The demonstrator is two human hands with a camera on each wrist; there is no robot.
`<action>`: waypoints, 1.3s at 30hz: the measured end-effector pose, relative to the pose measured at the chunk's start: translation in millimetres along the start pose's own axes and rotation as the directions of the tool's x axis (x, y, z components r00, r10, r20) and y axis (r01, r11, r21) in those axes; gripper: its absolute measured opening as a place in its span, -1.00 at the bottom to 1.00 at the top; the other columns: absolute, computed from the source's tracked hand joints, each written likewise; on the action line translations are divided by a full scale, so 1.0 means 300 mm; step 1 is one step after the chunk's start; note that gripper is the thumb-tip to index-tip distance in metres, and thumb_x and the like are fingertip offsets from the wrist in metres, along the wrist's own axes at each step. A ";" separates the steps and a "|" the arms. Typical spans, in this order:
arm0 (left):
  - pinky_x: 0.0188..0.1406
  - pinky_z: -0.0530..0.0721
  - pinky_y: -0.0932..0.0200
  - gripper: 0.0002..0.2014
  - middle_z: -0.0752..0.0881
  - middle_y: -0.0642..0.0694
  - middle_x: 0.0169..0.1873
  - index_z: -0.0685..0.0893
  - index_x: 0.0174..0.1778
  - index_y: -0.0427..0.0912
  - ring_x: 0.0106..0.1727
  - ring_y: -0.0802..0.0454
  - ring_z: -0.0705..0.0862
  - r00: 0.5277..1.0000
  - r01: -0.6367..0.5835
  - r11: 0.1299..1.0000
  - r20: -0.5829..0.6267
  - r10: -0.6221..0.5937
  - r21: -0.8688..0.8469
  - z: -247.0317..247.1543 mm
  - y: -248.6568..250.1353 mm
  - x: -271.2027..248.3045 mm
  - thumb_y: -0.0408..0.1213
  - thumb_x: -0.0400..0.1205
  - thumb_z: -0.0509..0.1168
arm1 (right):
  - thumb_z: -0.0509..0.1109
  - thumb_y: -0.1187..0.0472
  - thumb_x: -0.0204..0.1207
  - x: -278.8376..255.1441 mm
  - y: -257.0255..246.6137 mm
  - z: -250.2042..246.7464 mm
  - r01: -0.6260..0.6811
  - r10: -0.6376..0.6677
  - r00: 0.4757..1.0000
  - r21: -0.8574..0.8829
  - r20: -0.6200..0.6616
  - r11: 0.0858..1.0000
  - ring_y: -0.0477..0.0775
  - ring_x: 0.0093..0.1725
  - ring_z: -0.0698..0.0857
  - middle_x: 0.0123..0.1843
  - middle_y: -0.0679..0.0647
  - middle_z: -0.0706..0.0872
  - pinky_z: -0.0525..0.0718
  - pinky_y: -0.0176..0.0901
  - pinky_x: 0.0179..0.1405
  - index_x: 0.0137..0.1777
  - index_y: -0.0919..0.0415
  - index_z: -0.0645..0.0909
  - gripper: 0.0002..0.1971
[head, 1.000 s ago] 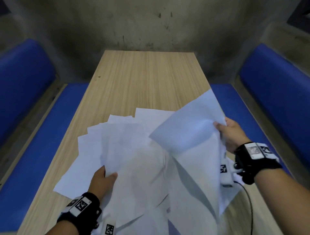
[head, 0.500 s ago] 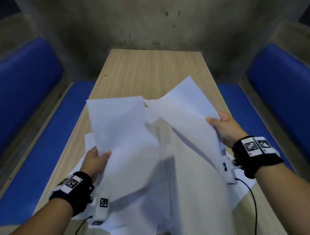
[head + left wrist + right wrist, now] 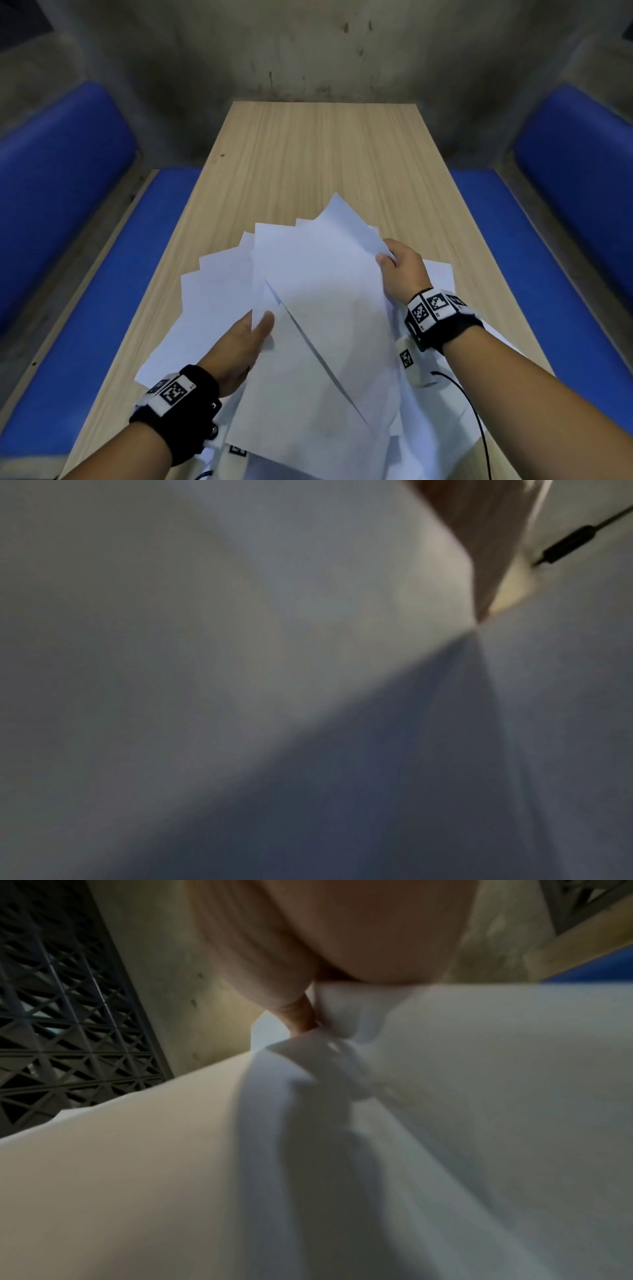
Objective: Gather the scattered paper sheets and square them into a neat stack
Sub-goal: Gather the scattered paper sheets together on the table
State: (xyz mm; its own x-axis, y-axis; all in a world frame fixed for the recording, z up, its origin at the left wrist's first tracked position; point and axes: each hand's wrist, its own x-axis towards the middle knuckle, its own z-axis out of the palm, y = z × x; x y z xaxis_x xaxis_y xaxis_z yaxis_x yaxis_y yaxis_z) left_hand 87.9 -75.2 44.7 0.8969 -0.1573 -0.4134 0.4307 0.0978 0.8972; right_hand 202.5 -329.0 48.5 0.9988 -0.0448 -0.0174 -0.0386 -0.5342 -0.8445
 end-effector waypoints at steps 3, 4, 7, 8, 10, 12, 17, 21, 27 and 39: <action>-0.05 0.75 0.17 -0.55 0.83 -0.07 0.07 0.63 0.24 -0.15 0.10 -0.07 0.80 0.999 -0.011 1.000 0.034 0.011 0.004 -0.036 -0.048 0.033 -0.24 0.43 0.53 | 0.17 0.29 0.63 0.004 -0.015 0.008 -0.024 0.025 0.999 0.038 -0.039 0.999 0.03 -0.33 0.53 -0.35 0.02 0.61 0.50 -0.16 -0.26 -0.28 0.12 0.56 -0.74; -0.07 0.77 0.13 -0.58 0.83 -0.14 0.05 0.63 0.24 -0.24 0.09 -0.18 0.79 1.000 -0.022 1.000 0.013 0.022 0.017 -0.042 -0.056 0.045 -0.37 0.46 0.49 | 0.18 0.27 0.64 0.005 -0.020 -0.001 -0.048 0.052 0.996 0.062 -0.070 0.997 -0.02 -0.37 0.49 -0.38 -0.02 0.55 0.48 -0.24 -0.33 -0.33 0.11 0.51 -0.72; -0.15 0.78 0.15 -0.55 0.80 -0.24 0.03 0.60 0.25 -0.36 0.07 -0.23 0.79 0.990 -0.102 0.987 -0.108 0.089 -0.123 -0.067 -0.077 0.076 -0.50 0.43 0.48 | 0.20 0.28 0.63 -0.004 0.014 -0.070 -0.087 0.104 0.974 0.091 -0.202 0.992 0.08 -0.39 0.40 -0.42 0.02 0.43 0.40 -0.49 -0.50 -0.33 0.25 0.46 -0.73; -0.13 0.79 0.15 -0.46 0.80 -0.24 0.07 0.59 0.26 -0.33 0.08 -0.20 0.79 0.985 -0.124 0.976 -0.141 0.099 -0.181 -0.074 -0.081 0.081 -0.43 0.35 0.55 | 0.21 0.27 0.62 -0.014 0.043 -0.094 -0.103 0.119 0.968 0.081 -0.221 0.991 0.20 -0.37 0.41 -0.42 0.05 0.43 0.45 -0.38 -0.40 -0.36 0.31 0.47 -0.71; -0.13 0.77 0.20 -0.39 0.83 -0.13 0.05 0.58 0.29 -0.27 0.05 -0.05 0.82 0.976 -0.152 0.960 -0.190 0.108 -0.236 -0.080 -0.089 0.086 -0.29 0.31 0.58 | 0.24 0.19 0.61 -0.050 0.111 -0.117 -0.196 0.211 0.965 0.105 -0.155 0.975 0.28 -0.27 0.59 -0.37 0.09 0.59 0.53 -0.16 -0.18 -0.28 0.32 0.62 -0.71; -0.08 0.76 0.19 -0.55 0.82 -0.09 0.05 0.60 0.28 -0.21 0.10 -0.05 0.80 0.968 -0.159 0.961 -0.226 0.108 -0.225 -0.072 -0.094 0.088 -0.41 0.46 0.47 | 0.27 0.15 0.62 -0.106 0.147 -0.099 -0.321 0.334 0.943 0.247 -0.007 0.914 0.27 -0.16 0.72 -0.21 0.19 0.76 0.64 0.02 -0.05 -0.02 0.37 0.71 -0.71; 0.22 0.69 -0.17 -0.60 0.73 -0.28 0.25 0.59 0.37 -0.24 0.25 -0.23 0.73 0.985 -0.122 0.980 -0.138 0.100 -0.158 0.015 -0.077 0.072 -0.36 0.58 0.36 | 0.54 -0.01 0.35 -0.223 0.199 -0.006 -0.498 0.426 0.867 0.501 0.260 0.708 0.49 0.16 0.72 0.17 0.55 0.70 0.62 0.30 0.22 0.27 0.62 0.44 -0.26; -0.07 0.77 0.10 -0.66 0.80 -0.16 0.15 0.65 0.31 -0.13 0.09 -0.04 0.81 0.994 -0.082 0.996 -0.078 0.079 -0.037 0.034 -0.065 0.028 -0.40 0.61 0.34 | 0.64 0.02 0.25 -0.247 0.226 0.026 -0.505 0.373 0.863 0.600 0.340 0.621 0.27 0.02 0.83 0.22 0.35 0.77 0.81 0.10 -0.09 0.42 0.34 0.46 -0.22; -0.12 0.65 0.32 -0.77 0.76 -0.05 0.04 0.66 0.19 -0.13 -0.08 0.22 0.75 0.990 0.019 0.998 -0.142 -0.010 0.064 0.007 -0.084 -0.008 -0.20 0.65 0.29 | 0.80 0.01 -0.14 -0.266 0.204 0.041 -0.529 0.345 0.832 0.432 0.435 0.731 0.31 0.13 0.79 0.13 0.26 0.83 0.63 0.26 0.29 0.27 0.30 0.66 -0.10; 0.37 0.36 -0.21 0.05 0.20 -0.28 0.54 0.04 0.60 0.03 0.48 -0.32 0.25 0.461 0.508 0.848 -0.879 -0.120 0.151 -0.112 -0.268 -0.044 -0.16 0.29 0.56 | 0.42 0.37 0.53 -0.266 0.334 0.128 -0.617 0.590 0.787 0.221 0.181 0.755 0.34 -0.18 0.71 0.00 0.42 0.76 0.68 0.03 -0.20 0.26 0.50 0.59 -0.68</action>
State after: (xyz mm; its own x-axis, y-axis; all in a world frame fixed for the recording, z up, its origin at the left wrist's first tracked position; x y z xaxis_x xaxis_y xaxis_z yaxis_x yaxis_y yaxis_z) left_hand 44.8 -48.0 -27.1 0.4504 0.7800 -0.4344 0.8058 -0.1456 0.5740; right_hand 120.0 -346.4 -55.2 0.7682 -0.1977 -0.6089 -0.6394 -0.1890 -0.7453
